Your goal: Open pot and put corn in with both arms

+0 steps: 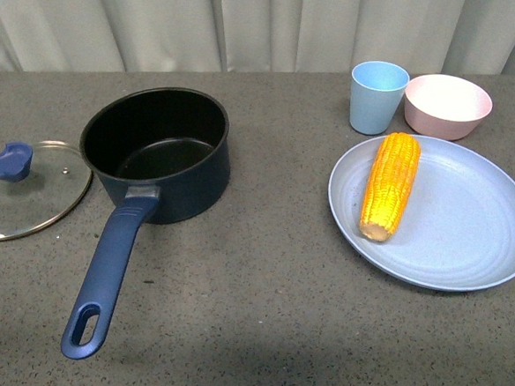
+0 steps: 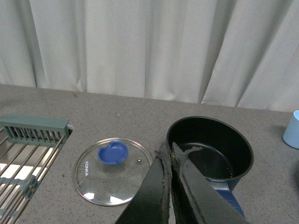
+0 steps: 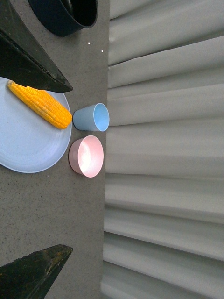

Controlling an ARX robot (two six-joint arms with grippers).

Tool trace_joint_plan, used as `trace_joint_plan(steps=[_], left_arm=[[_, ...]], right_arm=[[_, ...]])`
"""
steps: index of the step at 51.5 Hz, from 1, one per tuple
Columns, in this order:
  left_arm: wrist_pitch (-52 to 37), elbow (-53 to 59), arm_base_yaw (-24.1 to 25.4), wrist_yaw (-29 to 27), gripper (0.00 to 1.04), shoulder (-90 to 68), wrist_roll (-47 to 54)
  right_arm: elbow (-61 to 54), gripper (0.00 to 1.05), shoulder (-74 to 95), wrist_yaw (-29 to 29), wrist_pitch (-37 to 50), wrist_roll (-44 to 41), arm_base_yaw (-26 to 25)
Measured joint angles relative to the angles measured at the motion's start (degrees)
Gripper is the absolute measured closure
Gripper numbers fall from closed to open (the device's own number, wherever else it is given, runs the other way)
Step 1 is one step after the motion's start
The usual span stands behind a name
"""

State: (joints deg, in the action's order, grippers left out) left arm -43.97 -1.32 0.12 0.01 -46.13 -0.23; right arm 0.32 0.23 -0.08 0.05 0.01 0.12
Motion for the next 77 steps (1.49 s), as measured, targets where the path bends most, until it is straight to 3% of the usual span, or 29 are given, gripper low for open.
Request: trace_joint_plan(steps=[28, 70, 77], left_arm=[[17.33, 0.22, -0.02, -0.02, 1.01, 19.45, 0.00], [34.12, 0.22, -0.02, -0.02, 1.01, 36.48, 0.00], [43.41, 0.22, -0.02, -0.02, 1.01, 44.74, 0.00]], right_arm=[[0.00, 0.09, 0.00, 0.00, 0.00, 0.00, 0.00], [0.00, 0.09, 0.00, 0.00, 0.00, 0.00, 0.00], [0.00, 0.09, 0.00, 0.00, 0.00, 0.00, 0.00]])
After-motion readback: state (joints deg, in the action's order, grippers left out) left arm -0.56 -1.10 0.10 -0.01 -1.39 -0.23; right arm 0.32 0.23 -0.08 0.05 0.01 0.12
